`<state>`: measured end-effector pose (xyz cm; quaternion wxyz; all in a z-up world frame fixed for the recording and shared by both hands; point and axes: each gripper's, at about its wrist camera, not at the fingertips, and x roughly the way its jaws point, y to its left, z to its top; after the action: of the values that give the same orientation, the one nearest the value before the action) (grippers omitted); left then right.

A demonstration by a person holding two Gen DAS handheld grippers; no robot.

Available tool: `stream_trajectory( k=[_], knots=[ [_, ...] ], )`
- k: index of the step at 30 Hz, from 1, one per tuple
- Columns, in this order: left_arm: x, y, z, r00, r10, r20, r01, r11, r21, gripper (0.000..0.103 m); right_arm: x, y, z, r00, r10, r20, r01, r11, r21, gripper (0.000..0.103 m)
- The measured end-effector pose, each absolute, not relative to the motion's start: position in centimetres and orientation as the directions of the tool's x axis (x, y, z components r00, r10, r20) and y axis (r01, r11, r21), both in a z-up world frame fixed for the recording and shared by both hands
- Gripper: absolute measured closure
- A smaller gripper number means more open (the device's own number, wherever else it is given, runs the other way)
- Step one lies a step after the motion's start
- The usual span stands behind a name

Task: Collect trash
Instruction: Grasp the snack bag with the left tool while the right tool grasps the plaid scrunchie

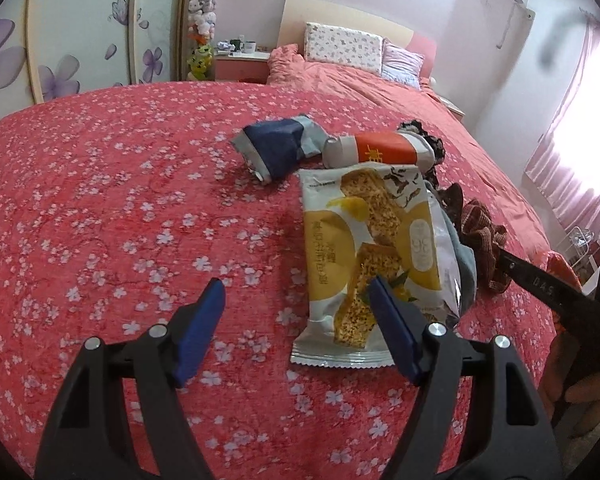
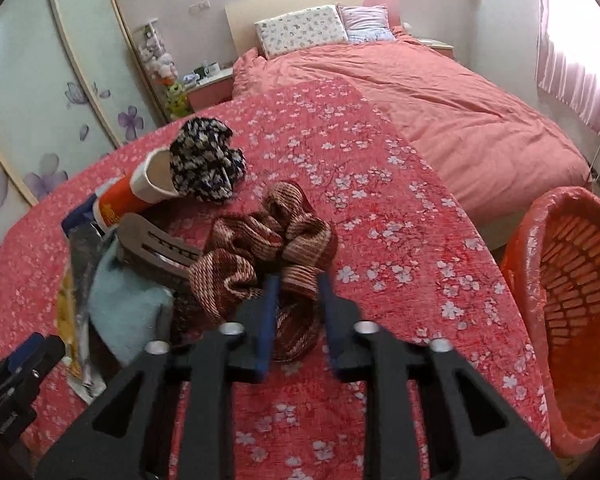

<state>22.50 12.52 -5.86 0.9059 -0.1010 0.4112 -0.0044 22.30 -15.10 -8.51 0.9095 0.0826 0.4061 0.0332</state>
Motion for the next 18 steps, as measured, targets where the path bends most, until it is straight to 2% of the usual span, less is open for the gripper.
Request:
stream_trajectory(
  k=[3, 8, 9, 11, 12, 13, 15, 18],
  knots=[
    [23.0, 12.3, -6.5, 0.642, -0.11, -0.759, -0.07, 0.977, -0.2, 0.037, 21.4, -15.2, -8.4, 0.677, 0.121, -0.726, 0.001, 0.986, 0.165, 0.097],
    [23.5, 11.7, -6.9, 0.629, -0.139, -0.765, -0.05, 0.975, -0.218, 0.044, 20.2, -15.8, -8.1, 0.692, 0.102, -0.715, 0.011, 0.988, 0.151, 0.097],
    [23.7, 11.5, -6.9, 0.629, -0.153, -0.762, -0.037, 0.973, -0.226, 0.049, 20.0, -16.0, -8.1, 0.69, 0.103, -0.716, 0.013, 0.988, 0.154, 0.097],
    [23.8, 11.1, -7.0, 0.627, -0.168, -0.761, -0.018, 0.973, -0.231, 0.063, 19.9, -16.2, -8.1, 0.69, 0.103, -0.717, 0.016, 0.987, 0.157, 0.097],
    [23.9, 10.8, -7.0, 0.625, -0.184, -0.759, -0.004, 0.971, -0.238, 0.074, 19.8, -16.3, -8.1, 0.69, 0.103, -0.717, 0.017, 0.987, 0.158, 0.097],
    [23.9, 10.6, -7.0, 0.627, -0.192, -0.755, 0.005, 0.97, -0.242, 0.079, 19.6, -16.3, -8.0, 0.691, 0.103, -0.716, 0.017, 0.987, 0.158, 0.097],
    [23.7, 10.2, -6.8, 0.64, -0.182, -0.746, 0.013, 0.974, -0.227, 0.084, 19.4, -16.5, -7.9, 0.694, 0.099, -0.713, 0.017, 0.988, 0.154, 0.097],
    [23.3, 10.1, -6.4, 0.659, -0.19, -0.727, 0.026, 0.973, -0.231, 0.086, 19.2, -16.7, -7.6, 0.702, 0.1, -0.705, 0.017, 0.987, 0.157, 0.097]
  ],
)
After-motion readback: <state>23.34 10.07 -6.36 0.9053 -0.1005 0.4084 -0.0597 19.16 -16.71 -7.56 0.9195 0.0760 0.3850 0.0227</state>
